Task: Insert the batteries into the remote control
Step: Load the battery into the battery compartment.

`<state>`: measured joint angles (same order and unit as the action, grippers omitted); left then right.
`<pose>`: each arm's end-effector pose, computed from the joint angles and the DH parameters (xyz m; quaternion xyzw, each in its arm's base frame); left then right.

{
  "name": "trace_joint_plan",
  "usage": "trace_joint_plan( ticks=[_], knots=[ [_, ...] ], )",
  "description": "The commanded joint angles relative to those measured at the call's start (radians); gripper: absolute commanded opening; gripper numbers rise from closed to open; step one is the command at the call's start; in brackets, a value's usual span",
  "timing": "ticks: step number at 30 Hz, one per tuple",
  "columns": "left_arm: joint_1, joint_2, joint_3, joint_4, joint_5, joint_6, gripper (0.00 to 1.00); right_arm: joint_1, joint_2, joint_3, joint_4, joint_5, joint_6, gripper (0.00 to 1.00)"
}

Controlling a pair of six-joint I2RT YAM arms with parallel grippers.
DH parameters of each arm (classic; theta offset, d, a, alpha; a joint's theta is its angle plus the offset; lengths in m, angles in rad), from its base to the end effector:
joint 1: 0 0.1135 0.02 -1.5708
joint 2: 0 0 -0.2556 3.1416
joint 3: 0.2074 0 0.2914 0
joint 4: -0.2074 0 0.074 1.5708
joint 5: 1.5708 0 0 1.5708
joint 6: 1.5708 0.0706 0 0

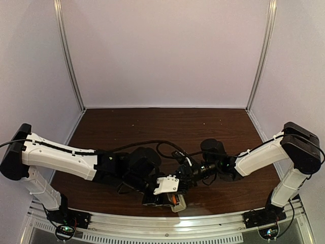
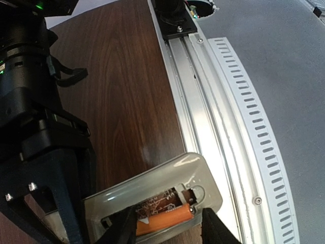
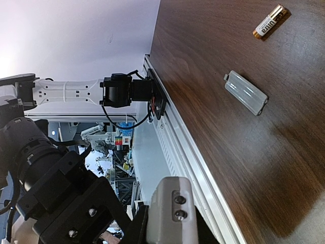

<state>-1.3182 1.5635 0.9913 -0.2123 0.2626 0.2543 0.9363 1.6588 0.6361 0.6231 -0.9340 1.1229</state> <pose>0.0800 -0.3832 0.1647 0.6835 0.6115 -0.2969 0.2660 0.1612 0.3148 0.1109 0.1784 -0.7641 -0.6163 0.0673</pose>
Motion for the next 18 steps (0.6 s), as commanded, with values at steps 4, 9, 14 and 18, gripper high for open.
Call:
trace_joint_plan(
  ticks=[4, 9, 14, 18],
  knots=[
    [0.016, 0.032, 0.028, -0.027, 0.047, -0.055, 0.45, 0.004, 0.002, 0.021, 0.016, 0.006, -0.012, 0.0],
    [0.017, 0.056, 0.045, -0.044, 0.047, -0.073, 0.41, 0.004, -0.003, 0.019, 0.012, 0.011, -0.011, 0.0],
    [0.026, 0.07, 0.053, -0.056, 0.038, -0.081, 0.29, 0.004, -0.01, 0.017, 0.013, 0.013, -0.01, 0.0],
    [0.031, 0.078, 0.051, -0.065, 0.035, -0.079, 0.23, 0.004, -0.018, 0.016, 0.02, 0.009, -0.005, 0.0]
  ],
)
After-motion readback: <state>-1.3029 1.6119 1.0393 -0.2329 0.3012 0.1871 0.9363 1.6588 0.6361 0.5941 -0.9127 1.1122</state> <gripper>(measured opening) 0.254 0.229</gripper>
